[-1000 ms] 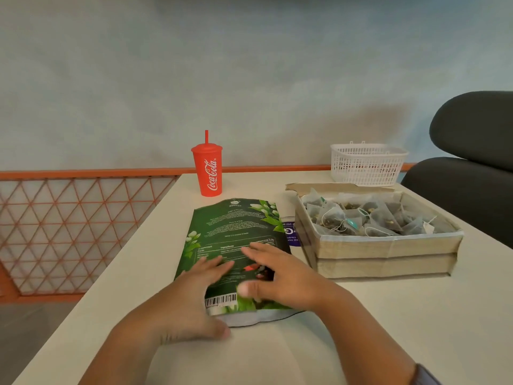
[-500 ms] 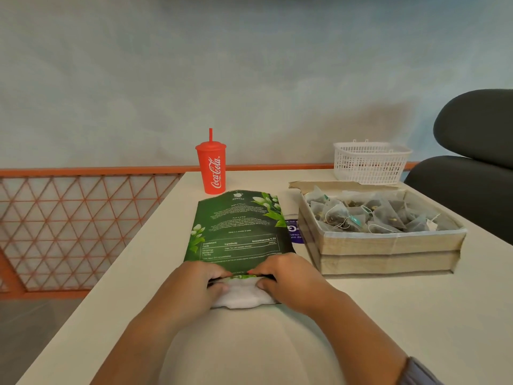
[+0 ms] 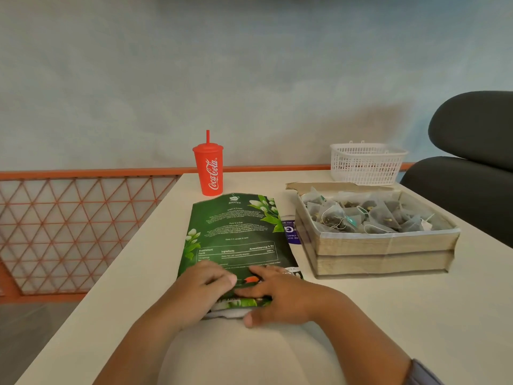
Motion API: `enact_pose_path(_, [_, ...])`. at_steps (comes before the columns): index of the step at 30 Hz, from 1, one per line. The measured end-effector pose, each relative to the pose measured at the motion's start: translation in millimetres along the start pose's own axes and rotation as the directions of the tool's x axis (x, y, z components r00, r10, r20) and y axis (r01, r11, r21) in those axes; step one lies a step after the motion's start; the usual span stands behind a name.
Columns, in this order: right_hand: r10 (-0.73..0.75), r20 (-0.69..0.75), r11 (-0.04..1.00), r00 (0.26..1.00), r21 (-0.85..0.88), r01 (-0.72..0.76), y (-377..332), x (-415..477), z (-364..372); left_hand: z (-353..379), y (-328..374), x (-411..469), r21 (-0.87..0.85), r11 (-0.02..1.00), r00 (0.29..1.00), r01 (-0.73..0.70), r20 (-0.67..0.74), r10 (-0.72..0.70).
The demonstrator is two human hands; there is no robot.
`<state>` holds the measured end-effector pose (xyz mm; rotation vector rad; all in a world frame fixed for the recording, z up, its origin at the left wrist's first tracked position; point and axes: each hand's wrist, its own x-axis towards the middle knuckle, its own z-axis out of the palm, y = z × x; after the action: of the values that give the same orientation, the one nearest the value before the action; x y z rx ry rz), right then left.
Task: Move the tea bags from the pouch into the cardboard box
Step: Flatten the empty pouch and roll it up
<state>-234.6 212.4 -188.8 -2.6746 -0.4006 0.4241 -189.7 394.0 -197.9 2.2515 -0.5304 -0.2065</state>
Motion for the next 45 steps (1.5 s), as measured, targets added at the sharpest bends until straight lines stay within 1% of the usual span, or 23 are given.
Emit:
enact_pose_path(1, [-0.004,0.031,1.000,1.000,-0.005,0.004,-1.0,-2.2,-2.9,2.4,-0.9,3.2,0.067,0.998,0.998,0.001,-0.060,0.003])
enact_pose_path(2, [-0.016,0.053,1.000,0.998,0.003,0.016,-2.0,-4.4,-5.6,4.6,-0.9,5.1,0.153,0.988,0.996,0.011,-0.088,0.002])
enact_pose_path(4, [-0.043,0.063,0.997,0.997,0.071,0.038,-3.0,-6.2,-8.1,9.9,-1.7,6.1,0.320,0.946,0.997,0.048,-0.073,-0.026])
enact_pose_path(6, [-0.024,0.004,0.992,1.000,0.123,0.023,-4.2,-4.5,-7.2,16.6,-4.5,7.2,0.474,0.878,0.998,0.066,-0.024,-0.062])
enact_pose_path(7, [0.005,-0.040,0.994,0.999,0.110,0.000,-4.4,-1.4,-5.2,20.3,-5.1,6.6,0.544,0.837,0.997,0.064,-0.003,-0.075])
enact_pose_path(9, [0.073,-0.109,0.997,0.991,0.003,-0.073,-4.5,9.0,2.0,24.8,-5.7,5.4,0.614,0.786,0.995,0.066,0.015,-0.095])
enact_pose_path(11, [0.116,-0.130,0.984,0.985,-0.123,-0.132,-5.0,21.5,9.8,25.9,-6.1,6.1,0.636,0.768,0.994,0.072,0.017,-0.108])
enact_pose_path(13, [0.131,-0.132,0.971,0.983,-0.182,-0.154,-3.0,34.1,13.7,25.9,-7.2,7.0,0.654,0.753,0.994,0.066,0.022,-0.107])
enact_pose_path(17, [0.162,-0.175,0.958,0.971,-0.209,-0.197,8.1,54.9,8.0,25.8,-7.9,6.6,0.673,0.738,0.994,0.050,0.038,-0.102])
enact_pose_path(22, [0.299,-0.231,0.922,0.926,-0.181,-0.343,15.6,85.9,0.3,23.7,-9.9,8.7,0.665,0.745,0.995,0.048,0.031,-0.091])
enact_pose_path(24, [0.279,-0.226,0.927,0.933,-0.191,-0.324,13.6,94.8,-1.9,20.0,-12.1,11.6,0.654,0.755,0.996,0.042,0.030,-0.081])
enact_pose_path(27, [0.193,-0.182,0.947,0.964,-0.224,-0.232,11.7,105.3,-7.7,15.9,-15.4,14.9,0.661,0.750,0.997,0.017,0.042,-0.059])
enact_pose_path(29, [0.159,-0.159,0.949,0.974,-0.246,-0.195,12.3,113.9,-12.7,15.3,-17.0,14.4,0.671,0.742,0.997,0.009,0.047,-0.054])
enact_pose_path(31, [0.157,-0.157,0.952,0.975,-0.240,-0.192,14.4,123.6,-16.9,15.5,-17.8,13.6,0.675,0.738,0.997,0.004,0.050,-0.051])
enact_pose_path(33, [0.191,-0.187,0.950,0.964,-0.211,-0.230,17.4,131.7,-18.7,16.2,-18.1,13.5,0.674,0.739,0.997,0.009,0.046,-0.054])
enact_pose_path(37, [0.359,-0.295,0.906,0.885,-0.116,-0.406,17.0,132.9,-11.6,19.1,-19.3,16.2,0.675,0.733,0.993,0.084,0.001,-0.115])
enact_pose_path(39, [0.407,-0.286,0.888,0.867,-0.097,-0.449,12.6,122.1,-6.3,20.4,-18.5,17.0,0.680,0.723,0.988,0.124,-0.019,-0.152])
enact_pose_path(42, [0.413,-0.255,0.882,0.875,-0.126,-0.453,8.4,94.4,3.5,21.7,-16.7,16.8,0.680,0.717,0.982,0.154,-0.026,-0.186])
enact_pose_path(45, [0.384,-0.275,0.887,0.881,-0.156,-0.435,8.1,67.8,14.7,20.3,-11.7,19.8,0.659,0.729,0.966,0.183,0.016,-0.257])
